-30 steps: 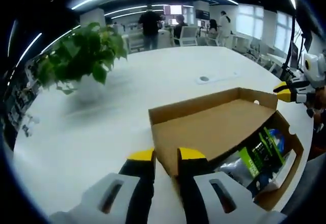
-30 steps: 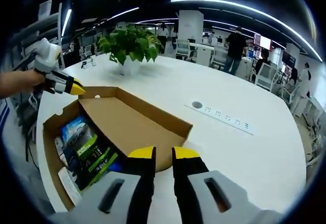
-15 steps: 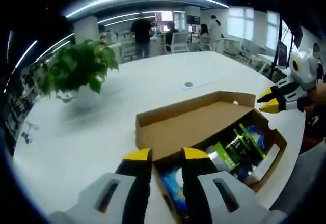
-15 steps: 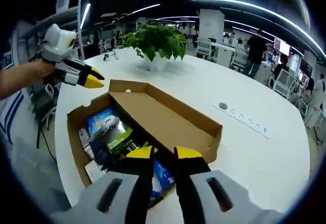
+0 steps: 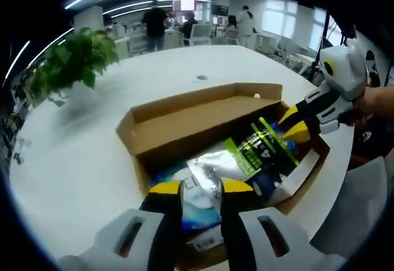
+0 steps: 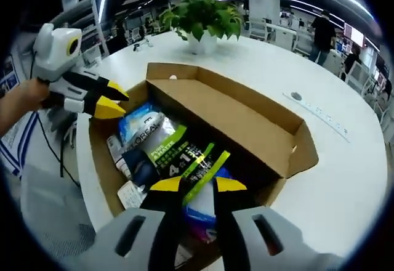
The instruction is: Operate the shoe box by opening the lid, removing the specified soft item, and placing it in the target area until the item is outside and the box remains undamaged.
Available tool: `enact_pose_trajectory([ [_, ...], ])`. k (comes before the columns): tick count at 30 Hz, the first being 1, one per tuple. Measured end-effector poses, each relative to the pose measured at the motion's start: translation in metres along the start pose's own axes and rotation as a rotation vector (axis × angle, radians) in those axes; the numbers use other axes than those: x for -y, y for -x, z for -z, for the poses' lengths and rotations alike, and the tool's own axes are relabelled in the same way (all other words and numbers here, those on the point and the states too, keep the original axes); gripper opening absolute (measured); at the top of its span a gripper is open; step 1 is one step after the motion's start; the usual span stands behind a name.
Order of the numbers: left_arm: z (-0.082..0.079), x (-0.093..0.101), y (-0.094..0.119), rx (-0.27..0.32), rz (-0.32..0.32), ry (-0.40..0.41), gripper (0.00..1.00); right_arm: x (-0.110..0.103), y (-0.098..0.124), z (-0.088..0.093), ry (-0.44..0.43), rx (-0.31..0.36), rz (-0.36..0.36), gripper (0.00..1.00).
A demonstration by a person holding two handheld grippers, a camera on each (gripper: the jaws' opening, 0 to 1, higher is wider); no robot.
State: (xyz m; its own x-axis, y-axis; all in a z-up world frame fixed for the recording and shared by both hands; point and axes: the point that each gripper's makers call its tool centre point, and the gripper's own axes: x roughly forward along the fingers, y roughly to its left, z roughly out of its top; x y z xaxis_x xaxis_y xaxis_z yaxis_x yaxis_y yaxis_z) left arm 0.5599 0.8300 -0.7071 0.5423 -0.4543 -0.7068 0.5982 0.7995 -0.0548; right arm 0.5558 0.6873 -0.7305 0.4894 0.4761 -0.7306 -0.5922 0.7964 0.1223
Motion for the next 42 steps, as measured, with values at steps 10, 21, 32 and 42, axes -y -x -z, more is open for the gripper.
enact_pose_trajectory([
  [10, 0.019, 0.007, -0.016, -0.054, 0.014, -0.019, 0.21, -0.001, -0.014, 0.011, -0.023, -0.051, 0.047, 0.05],
  [21, 0.024, 0.011, -0.025, -0.077, 0.039, -0.011, 0.21, 0.006, -0.005, 0.014, 0.095, -0.075, 0.102, 0.0],
  [32, 0.027, 0.022, -0.035, -0.103, 0.113, 0.036, 0.21, 0.009, -0.012, 0.024, 0.144, -0.1, 0.111, 0.0],
  [42, 0.032, 0.023, -0.047, -0.11, 0.142, 0.097, 0.11, 0.009, -0.012, 0.026, 0.133, -0.103, 0.103, 0.0],
])
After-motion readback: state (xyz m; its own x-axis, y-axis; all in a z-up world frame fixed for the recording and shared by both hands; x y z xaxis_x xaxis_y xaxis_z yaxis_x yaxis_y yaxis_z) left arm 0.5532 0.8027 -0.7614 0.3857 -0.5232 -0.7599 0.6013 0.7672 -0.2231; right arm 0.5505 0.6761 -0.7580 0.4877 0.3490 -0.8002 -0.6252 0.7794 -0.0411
